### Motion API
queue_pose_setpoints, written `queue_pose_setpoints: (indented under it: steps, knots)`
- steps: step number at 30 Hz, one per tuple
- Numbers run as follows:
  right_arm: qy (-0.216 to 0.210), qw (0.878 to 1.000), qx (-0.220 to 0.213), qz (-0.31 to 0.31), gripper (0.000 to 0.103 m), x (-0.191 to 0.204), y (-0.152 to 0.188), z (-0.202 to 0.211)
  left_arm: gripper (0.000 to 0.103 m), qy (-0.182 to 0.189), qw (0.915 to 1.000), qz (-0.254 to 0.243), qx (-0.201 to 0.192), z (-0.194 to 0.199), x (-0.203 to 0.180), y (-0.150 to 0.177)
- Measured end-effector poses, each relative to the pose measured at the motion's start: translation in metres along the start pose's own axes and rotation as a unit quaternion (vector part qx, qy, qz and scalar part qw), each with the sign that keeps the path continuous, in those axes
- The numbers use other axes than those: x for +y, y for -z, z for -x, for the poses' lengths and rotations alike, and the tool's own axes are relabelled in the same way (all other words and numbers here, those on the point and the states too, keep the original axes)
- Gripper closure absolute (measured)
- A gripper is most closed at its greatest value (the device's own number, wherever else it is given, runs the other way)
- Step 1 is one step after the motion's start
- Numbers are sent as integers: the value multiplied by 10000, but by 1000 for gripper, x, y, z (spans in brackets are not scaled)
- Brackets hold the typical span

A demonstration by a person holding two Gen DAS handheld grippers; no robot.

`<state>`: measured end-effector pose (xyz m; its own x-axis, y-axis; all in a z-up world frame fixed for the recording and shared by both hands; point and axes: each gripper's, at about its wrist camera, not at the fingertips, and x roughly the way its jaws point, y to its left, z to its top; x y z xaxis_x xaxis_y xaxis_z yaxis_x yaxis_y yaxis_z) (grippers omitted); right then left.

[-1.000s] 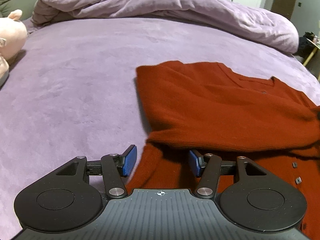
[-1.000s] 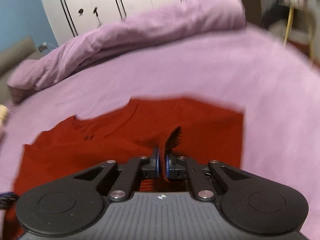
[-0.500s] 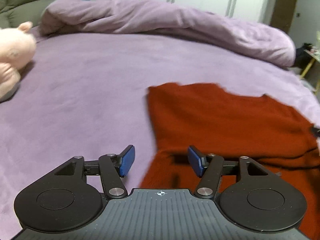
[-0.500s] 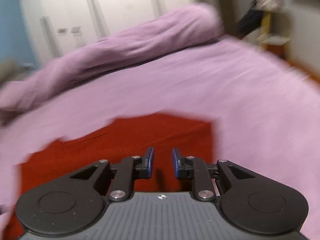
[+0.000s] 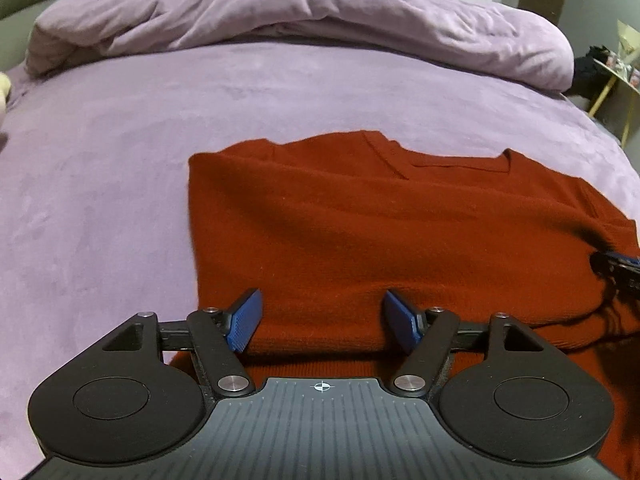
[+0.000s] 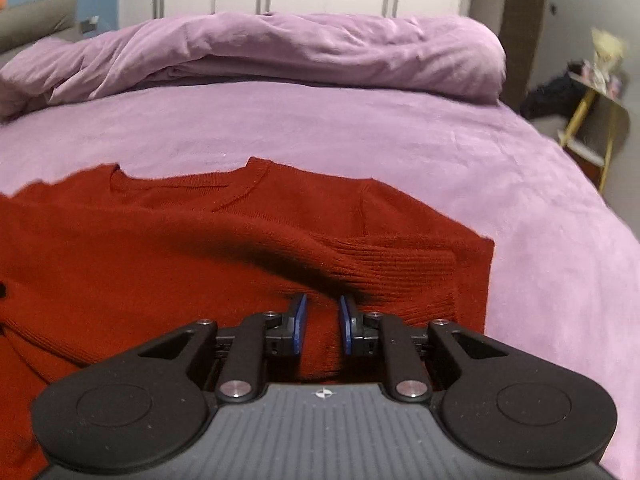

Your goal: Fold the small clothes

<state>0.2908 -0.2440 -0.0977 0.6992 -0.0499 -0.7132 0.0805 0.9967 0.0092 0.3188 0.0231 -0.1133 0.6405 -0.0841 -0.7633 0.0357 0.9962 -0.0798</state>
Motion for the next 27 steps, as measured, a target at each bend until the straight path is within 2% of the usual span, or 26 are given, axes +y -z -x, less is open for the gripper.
queue_pose_setpoints:
  steps: [2,4,5,8,10,12,15,17,19,20,21,24,27]
  knots:
    - [-464,9959,181,-762,79,-13,4,13,28,28,10000,-20,10,2,3,2]
    - [-1067,9772,231,-1822,61,-35,20,31,28,43,10000,-19,25,4,5,4]
    - [-1307,9654,286,-2240,58,-43,29,38,28,49,10000,-25,31,4,6,4]
    - [-1838,9203,450,-3423,56,-65,62,44,28,26,10000,-72,56,7,4,4]
    - [-1913,9028,438,-3826,57,-72,71,42,29,12,9999,-128,83,9,3,4]
    - [-1887,8951,463,-4013,57,-74,67,36,30,40,9998,-198,95,12,3,5]
    - [-1758,8933,510,-4104,59,-72,57,23,30,52,9996,-275,88,16,4,9]
    - [-1709,8935,537,-4118,67,-72,49,13,30,55,9994,-338,90,17,3,10]
    - [-1576,8943,616,-4143,93,-75,43,2,30,34,9991,-422,95,18,3,11]
    - [-1558,8951,599,-4135,93,-77,41,-1,30,32,9989,-454,97,18,2,11]
    - [-1451,8993,537,-4091,93,-78,39,-2,29,31,9988,-484,103,18,2,11]
    - [-1046,9240,342,-3662,94,-77,31,-1,28,38,9986,-520,114,18,3,11]
    - [-885,9424,265,-3214,96,-68,31,-7,28,5,9985,-528,117,17,2,12]
